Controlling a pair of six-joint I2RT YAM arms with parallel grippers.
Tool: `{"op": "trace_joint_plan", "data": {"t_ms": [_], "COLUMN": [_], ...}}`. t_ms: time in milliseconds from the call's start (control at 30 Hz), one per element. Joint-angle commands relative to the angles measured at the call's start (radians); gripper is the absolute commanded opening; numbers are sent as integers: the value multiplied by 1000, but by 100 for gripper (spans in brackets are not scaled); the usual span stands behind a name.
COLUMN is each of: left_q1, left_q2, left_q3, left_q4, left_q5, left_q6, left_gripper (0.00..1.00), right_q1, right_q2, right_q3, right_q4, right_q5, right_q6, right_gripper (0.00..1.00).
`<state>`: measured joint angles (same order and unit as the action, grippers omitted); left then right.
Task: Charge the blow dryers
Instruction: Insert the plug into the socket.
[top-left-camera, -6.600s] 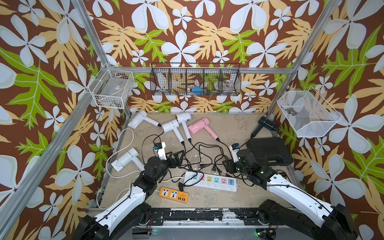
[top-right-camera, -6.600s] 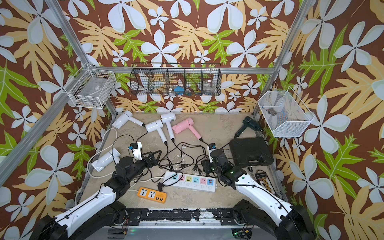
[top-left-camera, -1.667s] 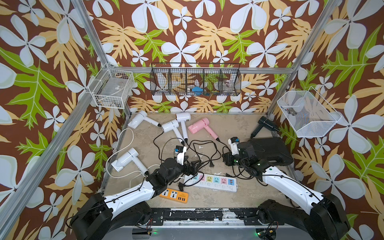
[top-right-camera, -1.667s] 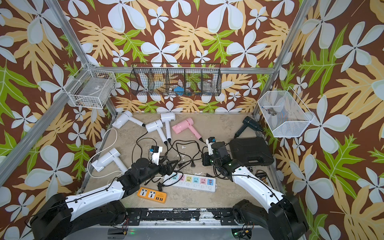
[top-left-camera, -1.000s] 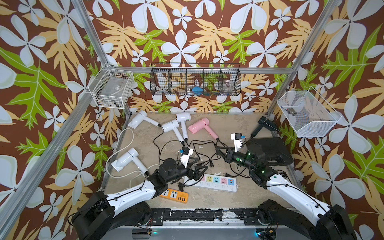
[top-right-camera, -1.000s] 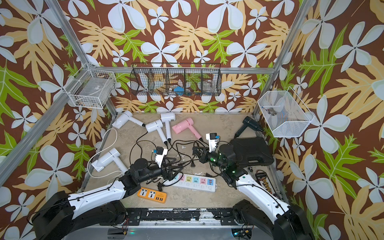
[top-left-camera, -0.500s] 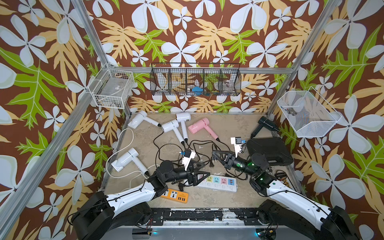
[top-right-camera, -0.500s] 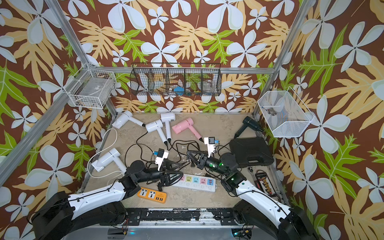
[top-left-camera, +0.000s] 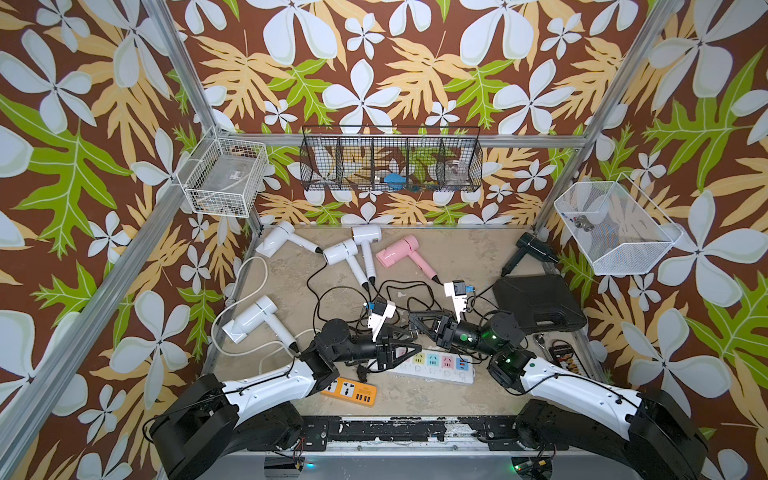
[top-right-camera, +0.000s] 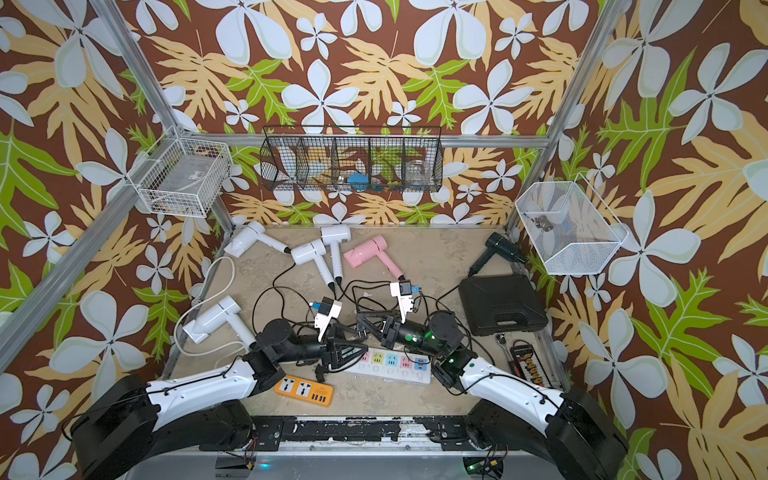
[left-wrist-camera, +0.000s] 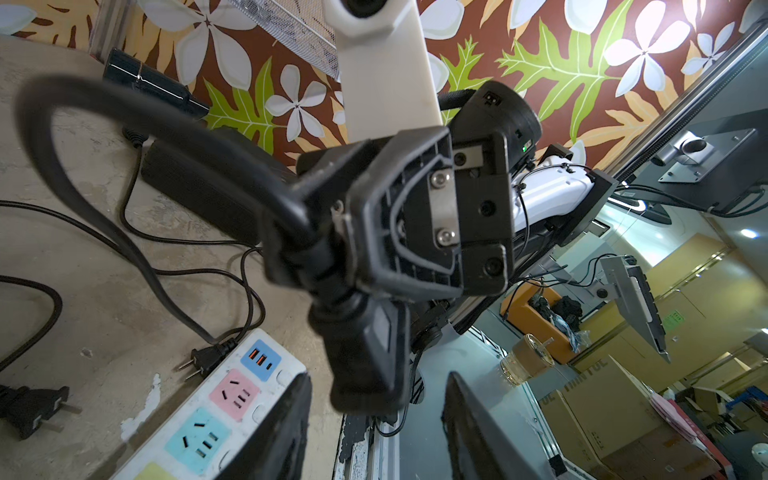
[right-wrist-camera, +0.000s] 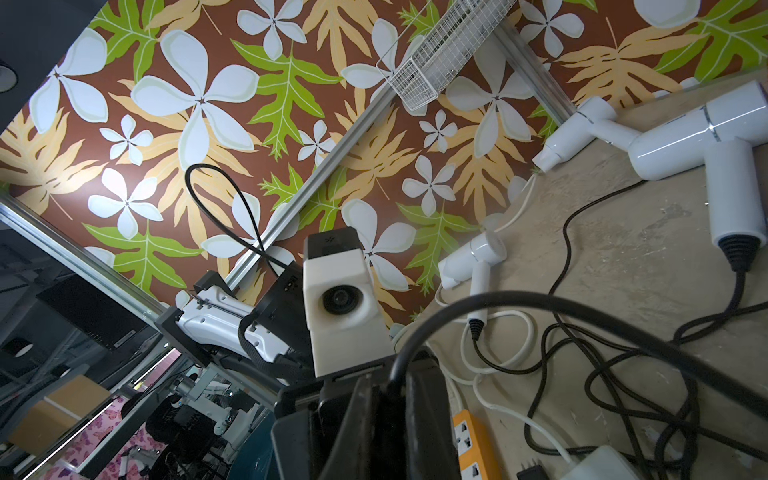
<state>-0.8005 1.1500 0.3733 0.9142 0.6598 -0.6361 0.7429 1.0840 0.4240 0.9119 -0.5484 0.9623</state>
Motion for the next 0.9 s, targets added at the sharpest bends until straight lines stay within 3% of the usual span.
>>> {"op": "trace_joint_plan", "data": {"t_ms": [0, 167, 333, 600, 667, 867], "left_q1": [0, 0, 0, 0, 1, 0], "left_q2": [4, 10, 17, 33, 34, 32], "left_q3": [9, 12, 15, 24, 27, 38], "left_q4": [29, 26, 27, 10, 0, -56], "left_q5": [17, 17, 15, 11, 6, -37], "left_q6": [-1, -2, -2, 3, 8, 39], "left_gripper": [45, 33, 31, 2, 0, 0], "right_q1": [7, 13, 18, 19, 18, 19], "right_q2": [5, 2, -6, -9, -13, -47], "right_q3": [-11, -45, -90, -117, -119, -109], "right_q4": [88, 116, 167, 183, 170, 67], "right_q5": [6, 27, 42, 48, 53, 63], "right_q6": [3, 1, 7, 10, 5, -30], "right_gripper": [0, 0, 0, 0, 0, 18]}}
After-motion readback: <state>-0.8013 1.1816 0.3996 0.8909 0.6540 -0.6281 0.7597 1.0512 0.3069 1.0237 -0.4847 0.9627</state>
